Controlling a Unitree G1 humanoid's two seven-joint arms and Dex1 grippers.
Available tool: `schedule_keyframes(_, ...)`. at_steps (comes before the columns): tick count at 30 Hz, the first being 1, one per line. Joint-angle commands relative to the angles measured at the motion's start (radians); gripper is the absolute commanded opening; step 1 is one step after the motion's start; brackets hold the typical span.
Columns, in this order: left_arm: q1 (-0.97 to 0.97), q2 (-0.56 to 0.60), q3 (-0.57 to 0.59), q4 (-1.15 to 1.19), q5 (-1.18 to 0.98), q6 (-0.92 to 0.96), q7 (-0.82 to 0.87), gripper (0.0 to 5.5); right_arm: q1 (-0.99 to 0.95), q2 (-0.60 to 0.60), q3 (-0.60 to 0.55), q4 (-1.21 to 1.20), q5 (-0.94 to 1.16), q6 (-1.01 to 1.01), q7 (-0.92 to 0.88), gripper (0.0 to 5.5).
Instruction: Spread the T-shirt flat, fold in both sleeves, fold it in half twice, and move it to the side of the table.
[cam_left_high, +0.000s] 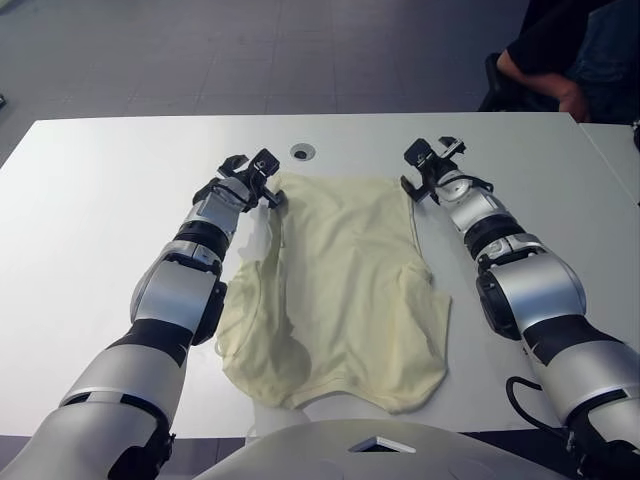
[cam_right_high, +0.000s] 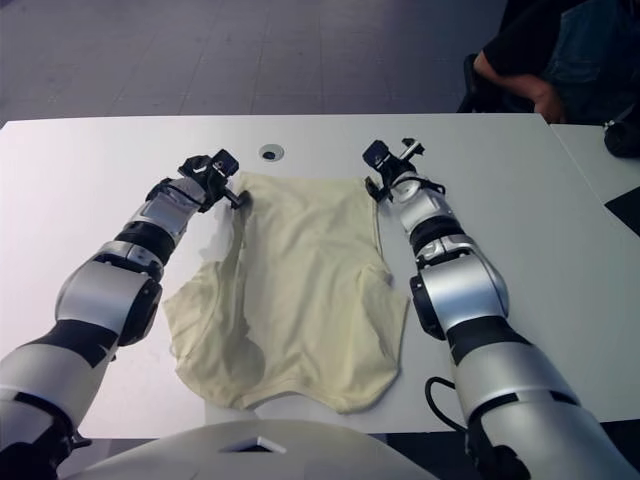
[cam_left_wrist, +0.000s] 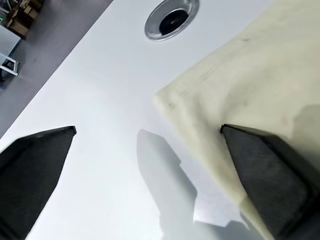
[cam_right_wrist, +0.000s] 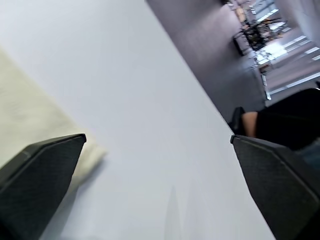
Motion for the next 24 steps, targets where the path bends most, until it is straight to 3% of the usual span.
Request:
schedule_keyframes(1,0.012,0.043,0.012,0.024,0.010,0.024,0.012,5.40,-0.071,-0.040,-0.057,-0.023,0.034,-0.030,-0.047,5.39)
schedule_keyframes(7,-0.025,0.094,0.025,0.030,0.016,0.005,0.048,5.40,-0.099,-0.059,-0.107,-0.121,0.084,-0.067,0.004,5.39)
schedule_keyframes(10,-0.068,0.090,0.100,0.001,-0.064,-0.072,0.013,5.40,0.001,-0.062,-0.131,-0.321,0.146,-0.009,0.125,5.39)
schedule_keyframes(16,-0.087,0.124,0.208,-0.201,-0.209,-0.122,-0.173,5.40,0.411,-0.104,-0.300,-1.124,0.440,0.592,0.323,5.39)
schedule_keyframes(20,0.334,0.275,0.356,-1.015,-0.367,0.329,-0.258,5.40,0.710,-0.159,-0.518,-1.648,0.723,1.130,0.400,5.39)
schedule_keyframes(22,0.585,0.300,0.487,-1.409,-0.464,0.591,-0.268,5.40,0.816,-0.187,-0.629,-1.782,0.814,1.343,0.456,5.39)
schedule_keyframes(24,0.733,0.287,0.604,-1.658,-0.517,0.780,-0.256,5.40,0.897,-0.206,-0.704,-1.847,0.866,1.514,0.516,5.39)
